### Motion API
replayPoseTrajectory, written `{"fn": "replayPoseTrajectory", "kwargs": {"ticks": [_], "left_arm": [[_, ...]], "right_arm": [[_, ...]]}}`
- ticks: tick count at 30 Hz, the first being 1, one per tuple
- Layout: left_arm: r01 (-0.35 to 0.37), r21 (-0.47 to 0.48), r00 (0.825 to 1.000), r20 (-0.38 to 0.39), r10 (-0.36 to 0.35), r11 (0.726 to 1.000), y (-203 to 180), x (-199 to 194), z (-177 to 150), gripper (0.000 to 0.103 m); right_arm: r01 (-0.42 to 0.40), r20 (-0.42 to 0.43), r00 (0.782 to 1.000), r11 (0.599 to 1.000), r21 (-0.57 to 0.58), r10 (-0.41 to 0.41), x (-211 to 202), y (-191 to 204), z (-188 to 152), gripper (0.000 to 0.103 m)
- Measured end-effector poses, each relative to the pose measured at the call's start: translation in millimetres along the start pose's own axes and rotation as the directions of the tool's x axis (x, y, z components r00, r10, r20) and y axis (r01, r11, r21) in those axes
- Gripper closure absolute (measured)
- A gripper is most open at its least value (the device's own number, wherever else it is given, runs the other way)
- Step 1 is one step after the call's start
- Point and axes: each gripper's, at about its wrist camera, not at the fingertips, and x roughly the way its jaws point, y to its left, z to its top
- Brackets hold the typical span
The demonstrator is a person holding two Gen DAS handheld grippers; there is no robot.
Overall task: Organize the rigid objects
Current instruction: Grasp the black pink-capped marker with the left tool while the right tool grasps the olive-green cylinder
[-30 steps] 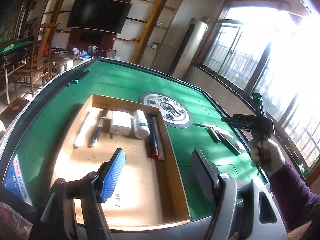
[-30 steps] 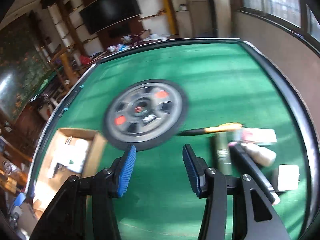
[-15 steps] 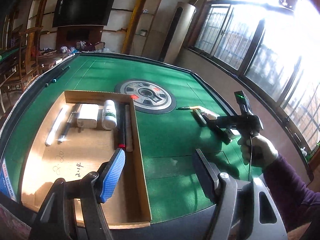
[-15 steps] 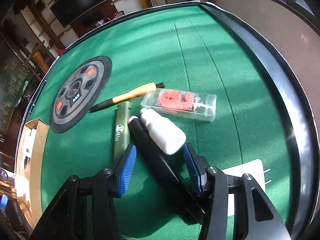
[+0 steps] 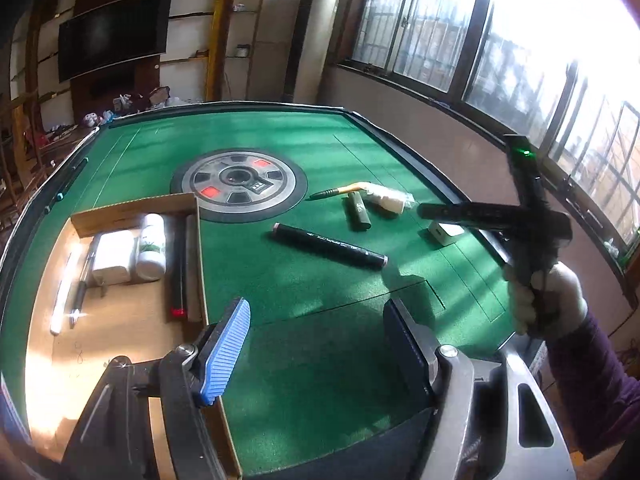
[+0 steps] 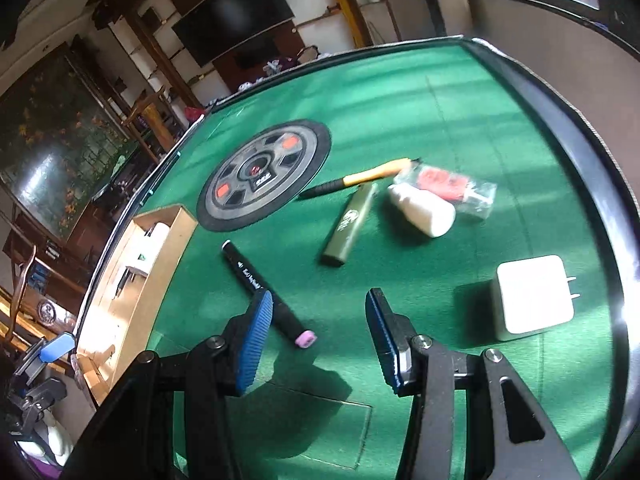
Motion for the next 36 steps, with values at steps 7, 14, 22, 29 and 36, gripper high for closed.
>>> {"fn": "replayPoseTrajectory", "kwargs": {"ticks": [7, 14, 22, 29, 36], "left_arm": [[0.012, -0.267, 0.992, -0.116, -0.044, 0.964, 4, 87, 37, 0.030], [-0.172, -0.243, 0.966, -0.230, 0.116, 0.955, -20, 175, 57, 0.031], [-0.197, -0.026, 0.952, -0.243, 0.185, 0.980, -24, 174, 41, 0.089], [-0.173, -0.044, 0.959, -0.235, 0.159, 0.984, 1, 148, 24, 0.088], [-0.102, -0.096, 0.975, -0.205, 0.081, 0.990, 4, 147, 26, 0.089]], "right_arm": [[0.067, 0.117, 0.990, 0.987, 0.147, -0.085, -27, -76, -1, 0.049], [0.035, 0.128, 0.990, 0.985, 0.171, -0.057, -30, -89, -15, 0.049], [0.021, 0.136, 0.990, 0.991, 0.136, -0.039, -39, -83, -6, 0.049], [-0.010, 0.035, 0.999, 0.996, 0.086, 0.007, 1, -51, 15, 0.049], [0.073, -0.090, 0.993, 0.997, 0.001, -0.073, 83, -3, 48, 0.049]]}}
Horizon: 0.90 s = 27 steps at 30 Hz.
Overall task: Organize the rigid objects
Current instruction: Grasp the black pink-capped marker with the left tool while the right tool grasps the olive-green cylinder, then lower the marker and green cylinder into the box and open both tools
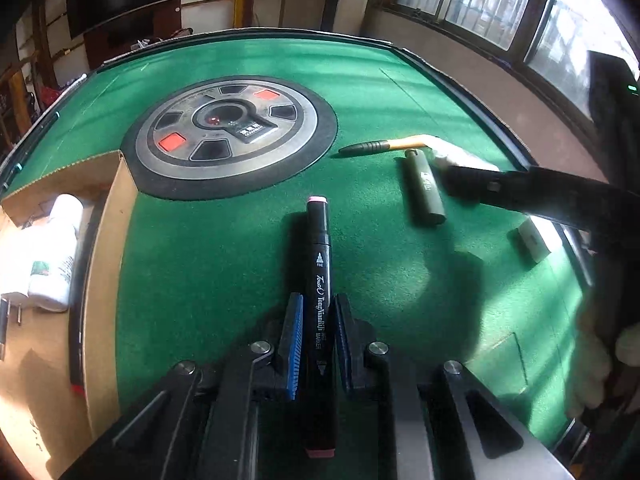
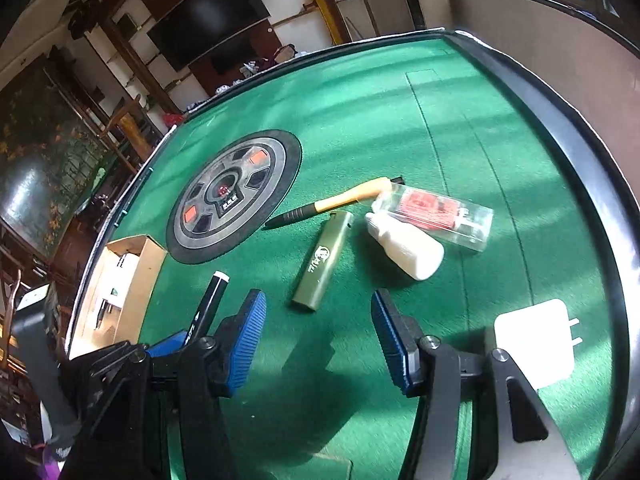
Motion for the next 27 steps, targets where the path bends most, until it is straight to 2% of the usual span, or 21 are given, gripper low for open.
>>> {"fn": "replayPoseTrajectory", "kwargs": {"ticks": [6, 7, 9, 10, 11, 15, 19, 24, 27], "left_arm": [[0.118, -0.047, 0.990, 0.079, -0.114, 0.992, 19, -45, -7, 0.089], [0.141, -0.058, 0.987, 0.092, -0.135, 0.988, 23, -52, -8, 0.089], [0.172, -0.082, 0.980, 0.117, -0.162, 0.982, 31, -65, -11, 0.089], [0.196, -0.096, 0.975, 0.127, -0.183, 0.976, 35, -71, -13, 0.089], [0.213, -0.107, 0.970, 0.139, -0.198, 0.971, 39, -78, -15, 0.089], [0.227, -0.137, 0.962, 0.187, -0.200, 0.964, 58, -103, -24, 0.089], [0.215, -0.188, 0.960, 0.219, -0.173, 0.958, 82, -120, -35, 0.088], [0.150, -0.274, 0.966, 0.244, -0.082, 0.950, 123, -136, -55, 0.088], [0.093, -0.350, 0.976, 0.219, -0.015, 0.932, 156, -135, -67, 0.088]], "right_arm": [[0.149, -0.047, 0.987, 0.988, -0.038, -0.151, 47, 18, 17, 0.049], [0.178, -0.028, 0.983, 0.983, -0.053, -0.180, 49, 23, 19, 0.056], [0.241, -0.016, 0.970, 0.968, -0.075, -0.243, 53, 30, 16, 0.077], [0.254, -0.008, 0.967, 0.963, -0.091, -0.256, 53, 33, 14, 0.083], [0.250, -0.006, 0.968, 0.964, -0.094, -0.252, 53, 33, 12, 0.083], [0.202, -0.011, 0.979, 0.979, -0.043, -0.202, 42, 25, 2, 0.083], [0.090, -0.002, 0.996, 0.995, 0.031, -0.090, 21, 15, -9, 0.083], [-0.052, 0.033, 0.998, 0.996, 0.075, 0.050, -11, 21, -20, 0.083], [-0.145, 0.037, 0.989, 0.987, 0.070, 0.143, -27, 39, -23, 0.083]]}}
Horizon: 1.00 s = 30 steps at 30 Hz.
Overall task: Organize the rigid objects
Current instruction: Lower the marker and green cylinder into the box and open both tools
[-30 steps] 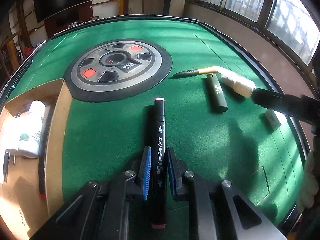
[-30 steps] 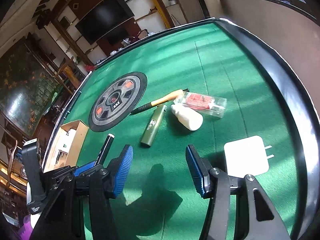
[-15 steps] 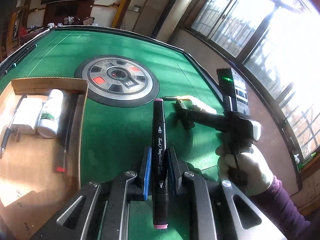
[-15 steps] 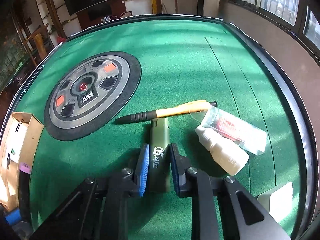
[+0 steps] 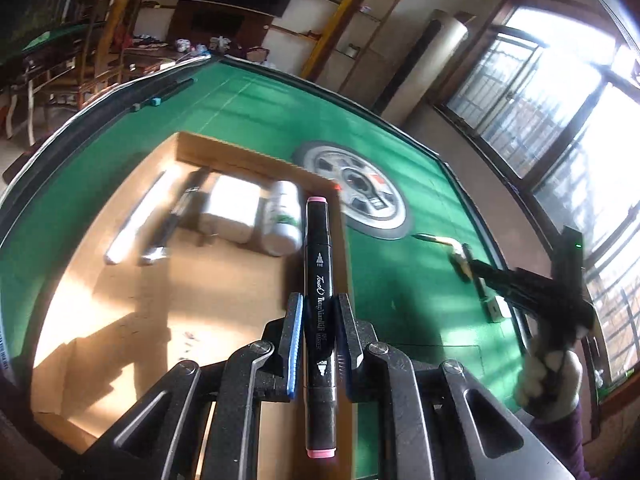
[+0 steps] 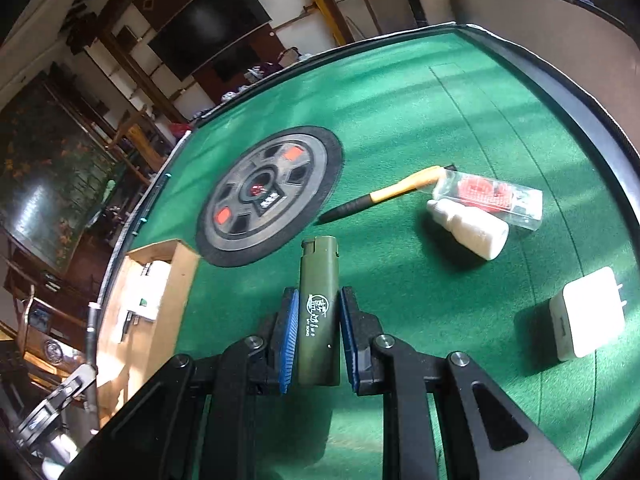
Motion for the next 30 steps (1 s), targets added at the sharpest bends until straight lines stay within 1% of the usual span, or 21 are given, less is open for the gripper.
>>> {"fn": "replayPoseTrajectory", "kwargs": {"ticks": [2, 5, 7, 9, 11, 12, 15, 18, 19, 20, 22, 23, 24, 25, 26, 28, 30], "left_arm": [[-0.041, -0.035, 0.999, -0.018, 0.040, 0.999, 20, 4, -2, 0.088], [-0.087, -0.081, 0.995, -0.052, 0.083, 0.993, 44, 15, -1, 0.088], [-0.110, -0.098, 0.992, -0.074, 0.103, 0.989, 59, 19, -2, 0.088], [-0.126, -0.102, 0.988, -0.100, 0.116, 0.987, 67, 25, 0, 0.088], [-0.169, -0.092, 0.980, -0.125, 0.157, 0.981, 72, 32, 3, 0.088], [-0.178, -0.088, 0.977, -0.135, 0.165, 0.980, 74, 36, 4, 0.088], [-0.181, -0.069, 0.975, -0.142, 0.170, 0.981, 74, 39, 9, 0.088], [-0.170, -0.091, 0.978, -0.134, 0.157, 0.981, 79, 37, 11, 0.086], [-0.158, -0.098, 0.982, -0.122, 0.145, 0.983, 80, 32, 10, 0.081], [-0.142, -0.108, 0.986, -0.107, 0.131, 0.984, 82, 26, 9, 0.070], [-0.112, -0.120, 0.992, -0.066, 0.105, 0.986, 83, 8, 6, 0.056], [-0.099, -0.119, 0.995, -0.039, 0.095, 0.988, 83, -3, 5, 0.051], [-0.091, -0.118, 0.996, -0.012, 0.091, 0.989, 83, -13, 2, 0.048], [-0.086, -0.121, 0.996, 0.014, 0.088, 0.989, 84, -22, 1, 0.041], [-0.083, -0.124, 0.995, 0.039, 0.089, 0.989, 85, -30, 0, 0.035], [-0.083, -0.122, 0.993, 0.076, 0.093, 0.989, 85, -42, -2, 0.035], [-0.089, -0.121, 0.990, 0.101, 0.102, 0.989, 86, -49, -2, 0.035]], "right_arm": [[-0.055, -0.016, 0.998, 0.998, -0.021, 0.055, -3, 21, -4, 0.083], [-0.129, -0.058, 0.990, 0.990, -0.063, 0.125, 2, 56, -13, 0.083], [-0.182, -0.100, 0.980, 0.980, -0.083, 0.173, 11, 82, -21, 0.083], [-0.214, -0.142, 0.970, 0.972, -0.100, 0.199, 23, 104, -31, 0.083], [-0.235, -0.187, 0.959, 0.966, -0.112, 0.212, 38, 127, -41, 0.083], [-0.248, -0.213, 0.952, 0.962, -0.113, 0.220, 46, 139, -45, 0.083], [-0.271, -0.282, 0.933, 0.953, -0.138, 0.224, 73, 175, -60, 0.083], [-0.253, -0.322, 0.928, 0.952, -0.173, 0.188, 99, 203, -72, 0.083], [-0.245, -0.334, 0.926, 0.953, -0.178, 0.176, 109, 208, -75, 0.083], [-0.234, -0.341, 0.926, 0.955, -0.183, 0.162, 118, 213, -77, 0.083], [-0.212, -0.344, 0.930, 0.956, -0.203, 0.133, 132, 221, -82, 0.083], [-0.201, -0.343, 0.932, 0.955, -0.219, 0.118, 136, 226, -86, 0.083], [-0.194, -0.342, 0.934, 0.952, -0.237, 0.105, 139, 230, -89, 0.083], [-0.184, -0.338, 0.937, 0.948, -0.258, 0.090, 142, 236, -93, 0.083], [-0.173, -0.331, 0.941, 0.946, -0.274, 0.076, 144, 240, -94, 0.082], [-0.149, -0.308, 0.950, 0.944, -0.296, 0.053, 147, 246, -97, 0.082], [-0.148, -0.301, 0.952, 0.946, -0.290, 0.056, 144, 245, -92, 0.074]]}}
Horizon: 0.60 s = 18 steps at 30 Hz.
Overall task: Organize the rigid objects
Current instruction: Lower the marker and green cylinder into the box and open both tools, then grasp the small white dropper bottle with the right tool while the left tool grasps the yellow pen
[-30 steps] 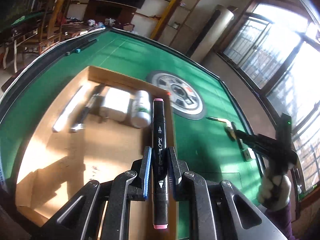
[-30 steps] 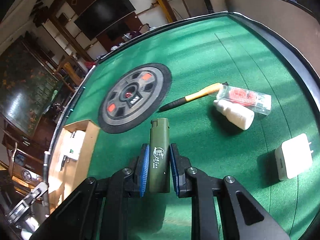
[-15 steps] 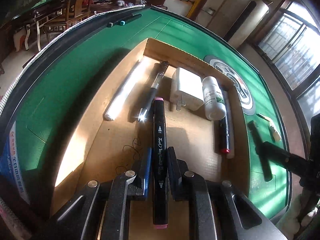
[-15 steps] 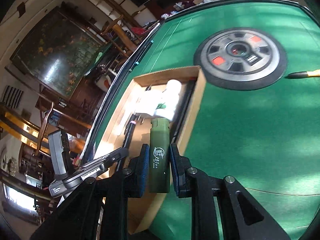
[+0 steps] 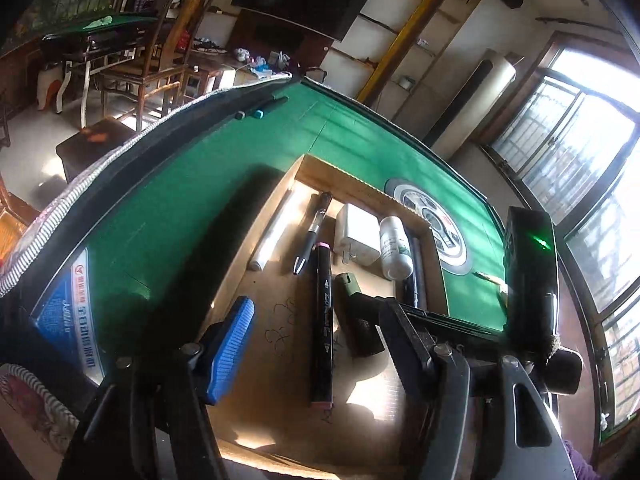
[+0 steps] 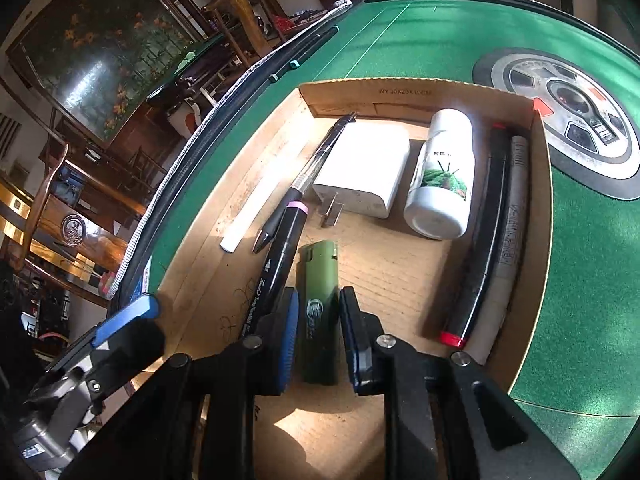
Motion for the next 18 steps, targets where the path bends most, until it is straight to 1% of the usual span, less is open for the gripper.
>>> {"fn": "replayPoseTrajectory", "kwargs": {"ticks": [1, 3, 4, 5, 7, 8, 10, 11, 13, 15, 16, 18], "left_arm": [[-0.004, -0.002, 1.000, 0.015, 0.004, 1.000, 0, -3, 0, 0.035], [-0.005, 0.006, 0.999, 0.053, 0.004, 1.000, -3, -9, -1, 0.035], [0.000, 0.012, 0.998, 0.067, -0.001, 1.000, -6, -11, -1, 0.035], [0.006, 0.019, 0.997, 0.076, -0.008, 1.000, -9, -13, -2, 0.034], [0.022, 0.049, 0.996, 0.087, -0.026, 0.999, -17, -15, -4, 0.032], [0.027, 0.070, 0.996, 0.088, -0.033, 0.997, -22, -16, -6, 0.030], [0.039, 0.109, 0.996, 0.081, -0.048, 0.993, -33, -15, -10, 0.029], [0.055, 0.127, 0.995, 0.071, -0.065, 0.990, -40, -14, -12, 0.029], [0.083, 0.155, 0.994, 0.061, -0.093, 0.984, -53, -14, -15, 0.029], [0.101, 0.181, 0.992, 0.062, -0.114, 0.978, -66, -13, -18, 0.029], [0.107, 0.194, 0.991, 0.061, -0.121, 0.975, -72, -13, -19, 0.029], [0.128, 0.205, 0.989, 0.050, -0.141, 0.970, -81, -12, -22, 0.029]], "right_arm": [[-0.006, 0.006, 1.000, 1.000, 0.004, 0.006, -3, 0, 0, 0.070], [-0.008, 0.035, 0.999, 1.000, 0.007, 0.008, -14, -4, 1, 0.070], [-0.004, 0.056, 0.998, 1.000, 0.005, 0.004, -23, -8, -1, 0.068], [-0.001, 0.073, 0.997, 1.000, 0.005, 0.001, -32, -12, -2, 0.064], [-0.001, 0.115, 0.993, 1.000, 0.006, 0.001, -52, -26, -7, 0.060], [0.005, 0.135, 0.991, 1.000, 0.004, -0.006, -62, -33, -11, 0.059], [0.058, 0.181, 0.982, 0.998, 0.011, -0.059, -86, -53, -18, 0.059], [0.094, 0.205, 0.974, 0.995, 0.020, -0.096, -98, -68, -22, 0.059], [0.182, 0.241, 0.952, 0.982, 0.052, -0.189, -122, -101, -23, 0.057], [0.283, 0.258, 0.917, 0.952, 0.114, -0.304, -145, -144, -21, 0.055], [0.319, 0.256, 0.901, 0.935, 0.155, -0.350, -157, -168, -19, 0.055], [0.385, 0.229, 0.871, 0.893, 0.235, -0.436, -174, -218, -12, 0.054]]}}
